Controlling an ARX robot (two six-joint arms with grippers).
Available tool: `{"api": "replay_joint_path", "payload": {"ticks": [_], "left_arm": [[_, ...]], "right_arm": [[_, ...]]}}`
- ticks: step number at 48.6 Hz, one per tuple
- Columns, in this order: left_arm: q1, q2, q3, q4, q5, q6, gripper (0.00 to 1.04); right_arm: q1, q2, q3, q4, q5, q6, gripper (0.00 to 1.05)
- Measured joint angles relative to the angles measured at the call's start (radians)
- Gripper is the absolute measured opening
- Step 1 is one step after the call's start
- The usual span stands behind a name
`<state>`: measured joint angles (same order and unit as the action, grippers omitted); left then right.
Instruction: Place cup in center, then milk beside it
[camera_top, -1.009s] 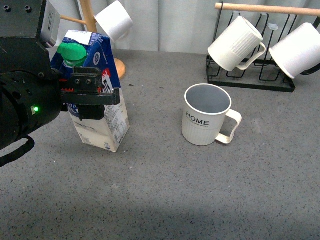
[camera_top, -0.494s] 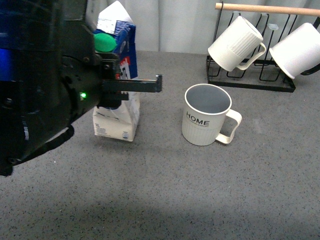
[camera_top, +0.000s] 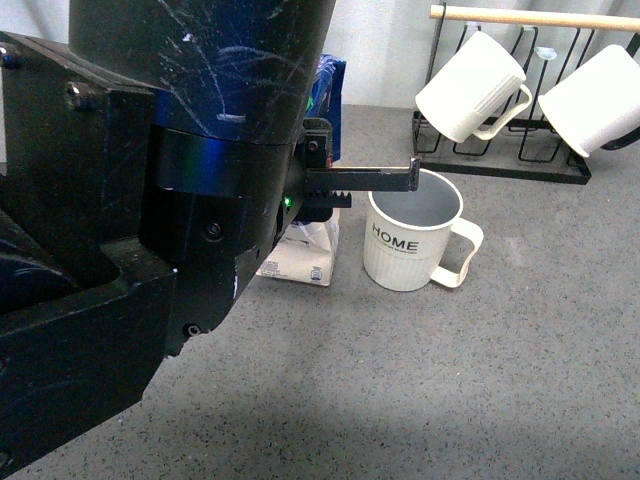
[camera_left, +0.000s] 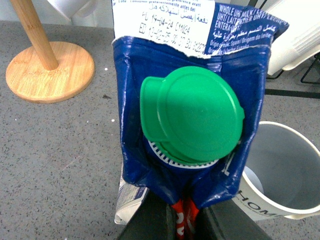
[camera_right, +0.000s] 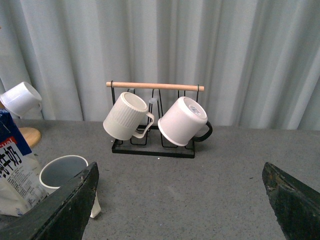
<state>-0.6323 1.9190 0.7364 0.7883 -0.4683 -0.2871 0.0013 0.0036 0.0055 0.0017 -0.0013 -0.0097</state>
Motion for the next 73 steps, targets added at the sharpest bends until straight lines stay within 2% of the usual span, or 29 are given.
{"api": "replay_joint_path", "payload": {"ticks": [19,32,35,45,46,54,55,58,60,63,67,73], "left_arm": [[-0.011,0.026,0.014,-0.008,0.003,-0.067,0.07],[-0.042,-0.012,0.003,-0.04,0.007,-0.083,0.44],[-0.058,-0.059,-0.019,-0.092,-0.014,-0.088,0.58],[-0.088,-0.22,-0.158,-0.122,-0.083,-0.079,0.99],[-0.09,-0.234,-0.172,-0.123,-0.089,-0.078,1.0],[-0.095,-0.29,-0.226,-0.116,-0.119,-0.07,0.98],[-0.093,-0.278,-0.235,-0.072,-0.138,-0.037,0.96],[-0.067,-0.231,-0.301,0.192,-0.195,0.054,0.85],[-0.04,-0.23,-0.365,0.334,-0.189,0.125,0.78],[-0.01,-0.264,-0.442,0.467,-0.158,0.185,0.69],[0.031,-0.357,-0.508,0.511,-0.11,0.224,0.58],[0.115,-0.508,-0.595,0.469,-0.029,0.257,0.39]], "right_arm": [[0.0,0.0,0.0,0.0,0.0,0.0,0.96],[0.0,0.0,0.0,0.0,0.0,0.0,0.96],[0.0,0.0,0.0,0.0,0.0,0.0,0.96],[0.0,0.0,0.0,0.0,0.0,0.0,0.96],[0.0,0.0,0.0,0.0,0.0,0.0,0.96],[0.0,0.0,0.0,0.0,0.0,0.0,0.96],[0.0,0.0,0.0,0.0,0.0,0.0,0.96],[0.0,0.0,0.0,0.0,0.0,0.0,0.96],[0.0,0.0,0.0,0.0,0.0,0.0,0.96],[0.0,0.0,0.0,0.0,0.004,0.0,0.96],[0.0,0.0,0.0,-0.001,0.003,0.0,0.96],[0.0,0.0,0.0,-0.001,0.002,0.0,0.96]]}}
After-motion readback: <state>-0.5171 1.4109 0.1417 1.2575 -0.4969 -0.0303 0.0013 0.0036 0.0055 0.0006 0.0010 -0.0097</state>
